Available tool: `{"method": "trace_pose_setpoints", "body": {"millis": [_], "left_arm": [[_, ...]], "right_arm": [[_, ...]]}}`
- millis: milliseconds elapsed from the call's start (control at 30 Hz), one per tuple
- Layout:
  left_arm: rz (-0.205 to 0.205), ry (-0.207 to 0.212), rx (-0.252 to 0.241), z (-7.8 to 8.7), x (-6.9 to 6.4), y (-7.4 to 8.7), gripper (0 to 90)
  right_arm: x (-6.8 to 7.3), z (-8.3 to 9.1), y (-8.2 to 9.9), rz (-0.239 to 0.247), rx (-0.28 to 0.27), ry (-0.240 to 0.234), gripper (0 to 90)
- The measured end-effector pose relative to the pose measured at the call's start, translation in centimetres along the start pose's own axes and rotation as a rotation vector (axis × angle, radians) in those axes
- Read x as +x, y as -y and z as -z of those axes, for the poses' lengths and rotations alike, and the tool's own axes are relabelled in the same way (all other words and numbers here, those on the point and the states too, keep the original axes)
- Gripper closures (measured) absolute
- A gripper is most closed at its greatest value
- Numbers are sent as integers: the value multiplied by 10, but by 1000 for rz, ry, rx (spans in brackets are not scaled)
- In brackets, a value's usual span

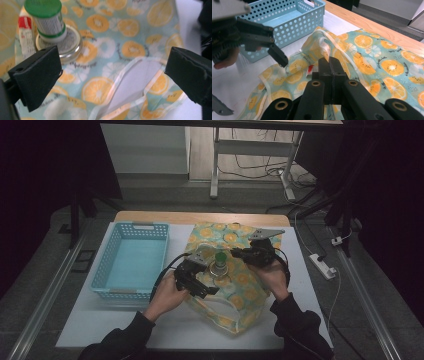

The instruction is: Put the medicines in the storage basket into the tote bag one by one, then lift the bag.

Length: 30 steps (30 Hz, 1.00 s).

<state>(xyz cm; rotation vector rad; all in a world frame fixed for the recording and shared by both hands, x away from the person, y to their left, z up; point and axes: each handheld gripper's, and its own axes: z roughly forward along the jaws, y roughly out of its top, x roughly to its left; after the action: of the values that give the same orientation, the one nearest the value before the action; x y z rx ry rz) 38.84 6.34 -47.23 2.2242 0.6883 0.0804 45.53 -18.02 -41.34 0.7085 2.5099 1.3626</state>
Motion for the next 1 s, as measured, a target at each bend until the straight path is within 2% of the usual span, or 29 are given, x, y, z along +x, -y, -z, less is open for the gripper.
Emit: {"method": "trace_pose_setpoints", "body": {"millis": [100,233,400,667,833,1000], "left_arm": [[3,-1,6,-5,-3,4,11],[26,12,48,-12,-4,6,15],[31,-13,80,-21,-4,12,9],[16,-38,121,-37,0,23,2],[8,-32,137,-45,1,28,2],[-15,-61,173,-52,2,32,2]], "right_arm": [[0,1,0,0,-2,1,900],[0,1,0,-1,-3,2,900],[0,1,1,-4,-1,2,900],[1,-1,1,2,6,-1,900],[0,0,1,1,6,-1,900],[0,0,1,-1,6,-1,900]]}}
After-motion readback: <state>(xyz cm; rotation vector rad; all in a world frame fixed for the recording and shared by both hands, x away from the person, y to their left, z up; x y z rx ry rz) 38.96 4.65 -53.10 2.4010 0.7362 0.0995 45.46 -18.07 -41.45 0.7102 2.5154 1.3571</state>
